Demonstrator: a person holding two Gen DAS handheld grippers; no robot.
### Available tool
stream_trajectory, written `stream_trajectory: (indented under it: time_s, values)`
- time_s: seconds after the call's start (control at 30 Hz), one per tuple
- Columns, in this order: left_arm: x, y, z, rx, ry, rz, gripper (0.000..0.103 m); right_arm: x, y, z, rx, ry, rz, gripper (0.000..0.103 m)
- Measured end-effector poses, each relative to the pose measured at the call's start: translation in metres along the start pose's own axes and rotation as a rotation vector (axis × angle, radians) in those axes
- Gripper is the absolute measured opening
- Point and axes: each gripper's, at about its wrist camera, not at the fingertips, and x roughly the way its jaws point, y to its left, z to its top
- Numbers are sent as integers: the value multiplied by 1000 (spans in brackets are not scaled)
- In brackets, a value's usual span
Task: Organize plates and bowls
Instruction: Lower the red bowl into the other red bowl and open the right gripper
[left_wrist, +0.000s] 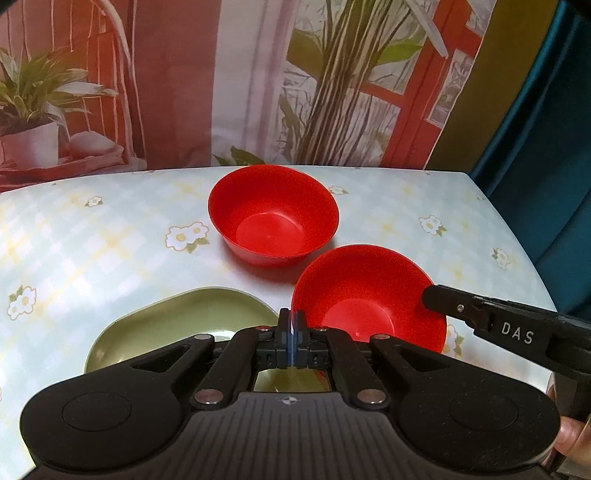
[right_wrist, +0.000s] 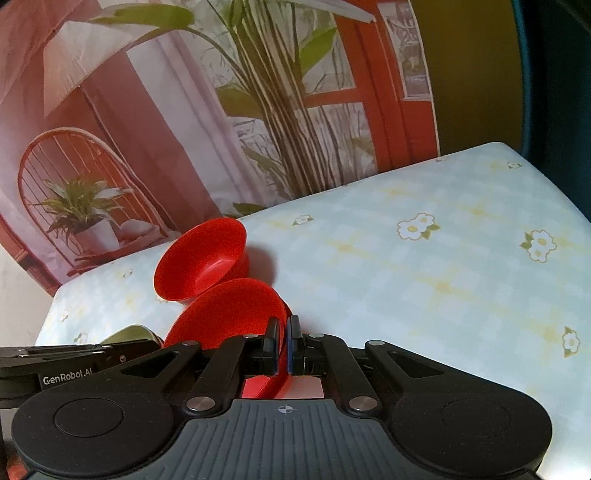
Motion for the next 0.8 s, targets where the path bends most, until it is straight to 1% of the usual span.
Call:
stream_trajectory:
  time_s: [0.17,0.23,0.37,0.43,0.6,0.8]
  values:
    - [-2,4,1,-15,-12,9,3,0,-2,0,-2,-5,-26,6]
    - [-4,5,3,-21,-18,7,3,0,-4,0,-7,-9,-44,9]
    - [-9,10,8,-25,-36,27,3,1,-2,2,-29,-19,-75,11]
    - [-11,14,12,-31,-45,33,3,1,0,4,-40,-25,-85,13]
    - [-12,22,24,-7,-43,113,6,4,6,14,-69,-26,-98,15]
    - [-17,30,38,45,-69,160,6,4,16,35,-123,-49,-91,17]
